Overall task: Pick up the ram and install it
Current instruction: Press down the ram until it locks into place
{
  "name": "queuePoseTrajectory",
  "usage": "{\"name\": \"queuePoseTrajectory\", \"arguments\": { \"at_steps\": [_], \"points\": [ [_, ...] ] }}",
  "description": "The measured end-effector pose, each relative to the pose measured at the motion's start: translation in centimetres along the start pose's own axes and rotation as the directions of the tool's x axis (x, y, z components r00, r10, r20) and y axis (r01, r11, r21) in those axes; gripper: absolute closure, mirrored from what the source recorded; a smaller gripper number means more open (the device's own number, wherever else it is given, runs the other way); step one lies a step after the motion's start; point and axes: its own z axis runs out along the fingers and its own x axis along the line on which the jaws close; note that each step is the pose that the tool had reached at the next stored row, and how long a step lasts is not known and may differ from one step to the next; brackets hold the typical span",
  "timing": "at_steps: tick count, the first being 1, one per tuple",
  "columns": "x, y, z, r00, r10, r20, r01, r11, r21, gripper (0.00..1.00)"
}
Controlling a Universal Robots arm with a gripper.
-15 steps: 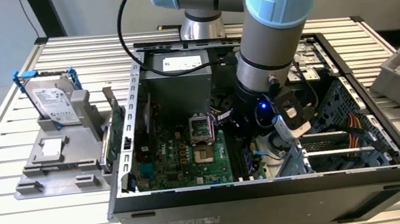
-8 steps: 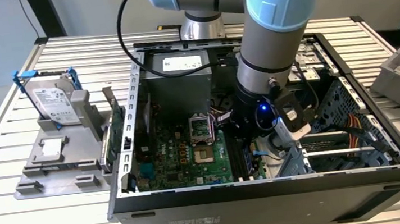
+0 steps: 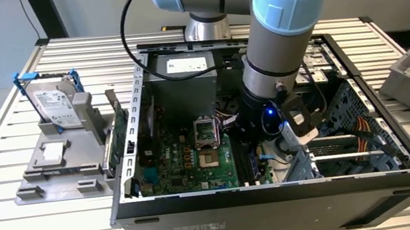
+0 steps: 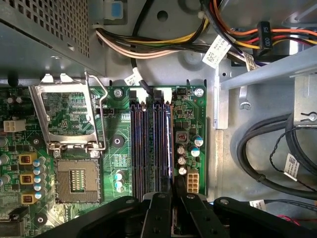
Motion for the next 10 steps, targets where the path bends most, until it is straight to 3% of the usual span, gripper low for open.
{"name": "queuePoseTrajectory", "arguments": {
  "at_steps": [1, 2, 10],
  "points": [
    [0.0, -0.01, -0.02, 1.0, 0.0, -0.0004, 0.0, 1.0, 0.0009, 1.0],
    [0.0, -0.03, -0.1, 1.0, 0.0, -0.0007, 0.0, 1.0, 0.0021, 0.0],
    [0.02, -0.07, -3.58, 1.0, 0.0, -0.0009, 0.0, 1.0, 0.0027, 0.0]
  ]
}}
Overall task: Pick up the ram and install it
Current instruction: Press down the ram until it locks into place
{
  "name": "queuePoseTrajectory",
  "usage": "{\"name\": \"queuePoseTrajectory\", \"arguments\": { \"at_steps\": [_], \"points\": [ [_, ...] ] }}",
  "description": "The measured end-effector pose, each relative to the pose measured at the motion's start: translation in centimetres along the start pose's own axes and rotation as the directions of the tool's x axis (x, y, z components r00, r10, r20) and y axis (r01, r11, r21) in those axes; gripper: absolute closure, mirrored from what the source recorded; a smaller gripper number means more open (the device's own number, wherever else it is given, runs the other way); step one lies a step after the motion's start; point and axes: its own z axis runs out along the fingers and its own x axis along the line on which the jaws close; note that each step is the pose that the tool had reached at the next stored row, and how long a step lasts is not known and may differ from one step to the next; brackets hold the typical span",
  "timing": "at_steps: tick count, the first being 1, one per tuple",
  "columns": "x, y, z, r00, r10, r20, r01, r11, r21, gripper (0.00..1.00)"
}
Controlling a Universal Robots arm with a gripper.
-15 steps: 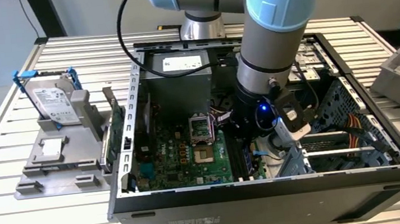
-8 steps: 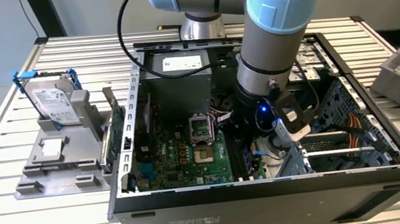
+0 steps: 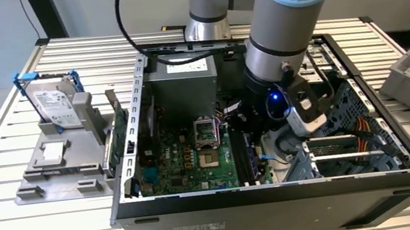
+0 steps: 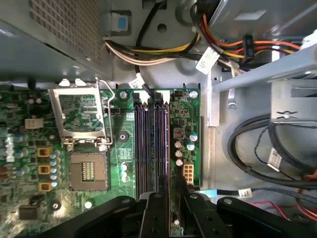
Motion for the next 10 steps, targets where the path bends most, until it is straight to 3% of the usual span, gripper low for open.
{"name": "queuePoseTrajectory", "arguments": {
  "at_steps": [3, 4, 5, 10],
  "points": [
    [0.0, -0.02, -1.33, 1.0, 0.0, -0.0001, 0.0, 1.0, 0.0003, 0.0],
    [0.0, -0.02, -1.47, 1.0, 0.0, 0.0, 0.0, 1.0, 0.0001, 0.0],
    [0.0, -0.01, -1.47, 1.0, 0.0, 0.0001, 0.0, 1.0, -0.0003, 1.0],
    [0.0, -0.01, -1.59, 1.0, 0.0, 0.0, 0.0, 1.0, -0.0001, 1.0]
  ]
}}
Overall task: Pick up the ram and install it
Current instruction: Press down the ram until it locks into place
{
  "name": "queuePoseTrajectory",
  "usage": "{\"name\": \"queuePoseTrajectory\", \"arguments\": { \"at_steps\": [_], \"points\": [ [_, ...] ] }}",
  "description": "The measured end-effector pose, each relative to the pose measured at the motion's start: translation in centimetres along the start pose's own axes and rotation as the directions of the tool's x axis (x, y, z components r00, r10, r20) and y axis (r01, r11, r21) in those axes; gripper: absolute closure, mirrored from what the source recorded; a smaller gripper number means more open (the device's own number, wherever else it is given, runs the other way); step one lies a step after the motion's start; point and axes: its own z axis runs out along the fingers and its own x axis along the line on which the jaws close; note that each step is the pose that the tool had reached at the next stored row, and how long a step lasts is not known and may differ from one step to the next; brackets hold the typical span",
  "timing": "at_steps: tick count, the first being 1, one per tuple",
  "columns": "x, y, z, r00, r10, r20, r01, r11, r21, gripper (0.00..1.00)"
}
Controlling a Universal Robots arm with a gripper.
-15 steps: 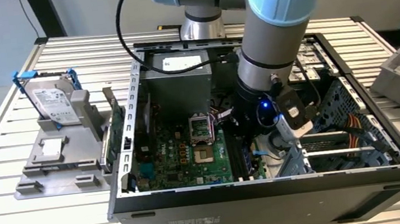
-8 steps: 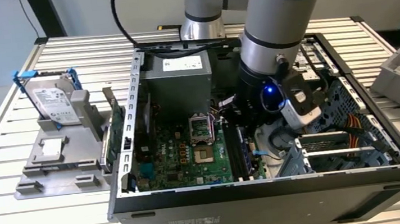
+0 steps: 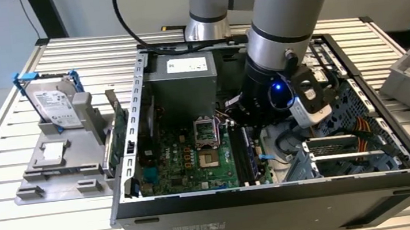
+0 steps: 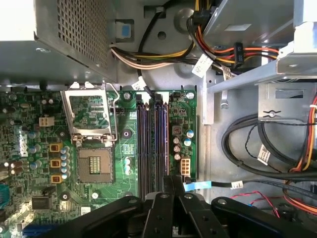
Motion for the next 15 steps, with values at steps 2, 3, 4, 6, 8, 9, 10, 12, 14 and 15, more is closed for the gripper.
{"name": "queuePoseTrajectory", "arguments": {
  "at_steps": [2, 3, 4, 6, 8, 9, 10, 12, 14, 15],
  "points": [
    [0.0, 0.0, -0.05, 1.0, 0.0, 0.0, 0.0, 1.0, 0.0001, 1.0],
    [0.0, 0.0, -0.06, 1.0, 0.0, 0.0, 0.0, 1.0, 0.0, 1.0],
    [0.0, 0.0, -0.09, 1.0, 0.0, 0.0, 0.0, 1.0, 0.0001, 1.0],
    [0.0, 0.0, -0.13, 1.0, 0.0, 0.0, 0.0, 1.0, 0.0001, 1.0],
    [0.0, 0.0, -0.17, 1.0, 0.0, 0.0, 0.0, 1.0, 0.0001, 1.0],
    [0.0, 0.0, -0.19, 1.0, 0.0, 0.0, 0.0, 1.0, 0.0001, 1.0],
    [0.0, 0.0, -0.21, 1.0, 0.0, 0.0, 0.0, 1.0, 0.0, 1.0],
    [0.0, 0.0, -0.25, 1.0, 0.0, 0.0, 0.0, 1.0, 0.0001, 1.0],
    [0.0, 0.0, -0.29, 1.0, 0.0, 0.0, 0.0, 1.0, 0.0001, 1.0],
    [0.0, 0.0, -0.31, 1.0, 0.0, 0.0, 0.0, 1.0, 0.0001, 1.0]
  ]
}}
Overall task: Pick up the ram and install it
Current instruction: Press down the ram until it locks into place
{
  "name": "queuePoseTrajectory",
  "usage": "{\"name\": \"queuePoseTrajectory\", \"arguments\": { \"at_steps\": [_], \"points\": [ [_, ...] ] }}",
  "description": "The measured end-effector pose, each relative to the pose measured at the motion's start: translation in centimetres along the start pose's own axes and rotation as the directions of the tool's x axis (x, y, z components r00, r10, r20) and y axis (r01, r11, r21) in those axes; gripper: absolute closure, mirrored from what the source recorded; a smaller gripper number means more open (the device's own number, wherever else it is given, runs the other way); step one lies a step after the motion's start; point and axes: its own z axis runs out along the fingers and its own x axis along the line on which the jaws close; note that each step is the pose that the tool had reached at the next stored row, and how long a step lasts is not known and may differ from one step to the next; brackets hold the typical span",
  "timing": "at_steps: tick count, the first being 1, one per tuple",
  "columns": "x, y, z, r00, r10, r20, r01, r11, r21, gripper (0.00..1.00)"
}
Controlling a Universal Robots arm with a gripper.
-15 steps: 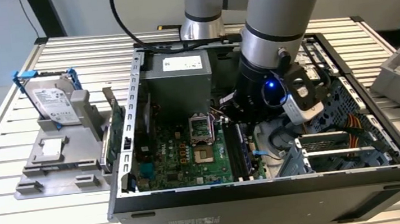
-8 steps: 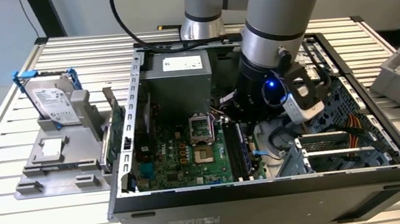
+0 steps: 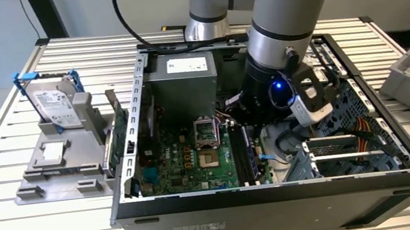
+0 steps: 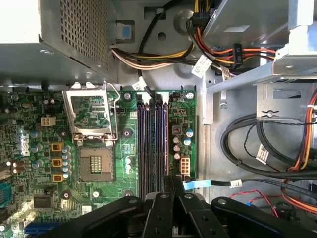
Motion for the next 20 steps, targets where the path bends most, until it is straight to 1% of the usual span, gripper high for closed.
{"name": "queuePoseTrajectory", "arguments": {
  "at_steps": [6, 8, 10, 14, 16, 19, 20],
  "points": [
    [0.0, 0.0, -0.08, 1.0, -0.001, 0.0, 0.001, 1.0, 0.0, 1.0],
    [0.0, 0.0, -0.08, 1.0, -0.008, 0.0001, 0.008, 1.0, 0.0, 1.0],
    [0.0, 0.0, -0.08, 0.9996, -0.027, 0.0002, 0.027, 0.9996, 0.0001, 1.0],
    [0.0, 0.0, -0.08, 0.9978, -0.067, 0.0007, 0.067, 0.9978, 0.0, 1.0],
    [0.0, -0.01, -0.22, 0.9969, -0.078, 0.0006, 0.078, 0.9969, 0.0006, 1.0],
    [0.0, -0.01, -0.78, 0.9962, -0.087, 0.0009, 0.087, 0.9962, 0.0001, 1.0],
    [0.0, -0.01, -0.88, 0.9958, -0.092, 0.001, 0.092, 0.9958, 0.0, 1.0]
  ]
}}
